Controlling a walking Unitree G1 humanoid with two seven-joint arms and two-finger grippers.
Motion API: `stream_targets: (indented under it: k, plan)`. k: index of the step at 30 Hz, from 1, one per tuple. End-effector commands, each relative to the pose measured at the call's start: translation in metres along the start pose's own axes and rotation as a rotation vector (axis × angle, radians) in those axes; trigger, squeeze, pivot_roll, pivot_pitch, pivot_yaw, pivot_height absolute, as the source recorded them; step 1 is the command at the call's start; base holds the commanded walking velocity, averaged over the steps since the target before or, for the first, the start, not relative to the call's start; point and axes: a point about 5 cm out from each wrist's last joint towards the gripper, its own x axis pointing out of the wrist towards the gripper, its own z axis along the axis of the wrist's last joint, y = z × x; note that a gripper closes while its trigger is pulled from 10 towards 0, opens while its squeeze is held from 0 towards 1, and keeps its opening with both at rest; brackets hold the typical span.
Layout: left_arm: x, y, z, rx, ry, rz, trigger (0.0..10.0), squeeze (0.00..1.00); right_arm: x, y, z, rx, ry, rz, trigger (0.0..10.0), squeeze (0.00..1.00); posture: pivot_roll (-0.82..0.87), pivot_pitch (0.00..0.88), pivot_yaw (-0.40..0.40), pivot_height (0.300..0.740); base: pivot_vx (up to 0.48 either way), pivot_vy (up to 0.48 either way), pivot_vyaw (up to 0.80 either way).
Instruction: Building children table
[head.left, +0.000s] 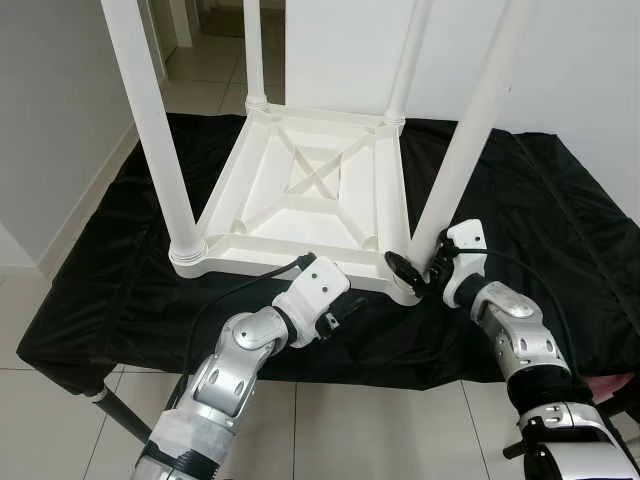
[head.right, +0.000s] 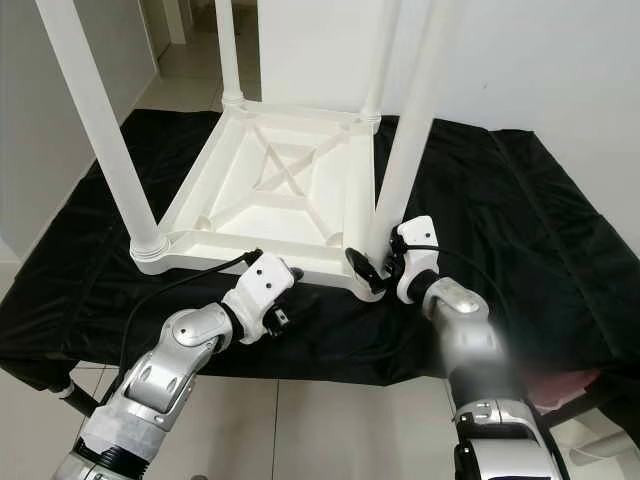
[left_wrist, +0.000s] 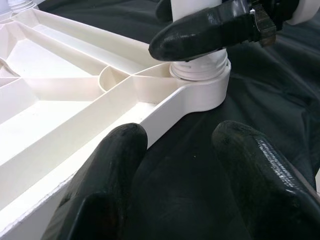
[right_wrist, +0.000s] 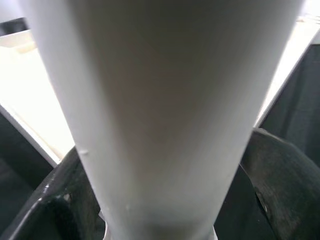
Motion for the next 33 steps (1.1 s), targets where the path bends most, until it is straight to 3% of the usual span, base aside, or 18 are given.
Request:
stream_targets:
  k: [1,2,3,4,16,17,29,33]
  plan:
    - [0.001,0.002,-0.002,0.007,0.011,0.064,10.0,0.00,0.005,0.002,-0.001,-0.032,0.024,0.066,5.2,0.00,0.00,0.019,-0.045,0.740,0.000,0.000,0.00]
    - [0.001,0.002,-0.002,0.007,0.012,0.063,10.0,0.00,0.006,0.002,-0.002,-0.034,0.032,0.087,3.5,0.00,0.00,0.019,-0.044,0.740,0.000,0.000,0.00]
    - [0.001,0.002,-0.002,0.007,0.012,0.063,10.0,0.00,0.006,0.002,-0.002,-0.034,0.032,0.087,3.5,0.00,0.00,0.019,-0.044,0.740,0.000,0.000,0.00]
    - [0.000,0.001,-0.002,0.008,0.014,0.062,10.0,0.00,0.007,0.003,-0.005,-0.037,0.045,0.114,0.0,0.00,0.00,0.019,-0.045,0.740,0.000,0.000,0.00]
    - [0.000,0.001,-0.003,0.010,0.017,0.061,10.0,0.00,0.001,0.005,-0.020,0.002,0.075,0.134,0.0,0.00,0.00,0.023,-0.040,0.740,0.000,0.000,0.00]
    - [0.000,0.001,-0.003,0.010,0.018,0.059,10.0,0.00,0.001,0.004,-0.021,-0.001,0.074,0.125,10.0,0.00,0.00,0.023,-0.040,0.740,0.000,0.000,0.00]
    - [-0.001,-0.001,-0.004,0.008,0.022,0.054,10.0,0.00,-0.001,0.007,-0.024,0.041,0.030,-0.058,10.0,0.00,0.00,0.031,-0.045,0.740,0.000,0.000,0.00]
    - [-0.002,-0.003,-0.006,0.003,0.028,0.053,10.0,0.00,-0.004,0.013,-0.024,0.123,0.010,-0.264,10.0,0.00,0.00,0.031,-0.050,0.740,0.000,0.000,0.00]
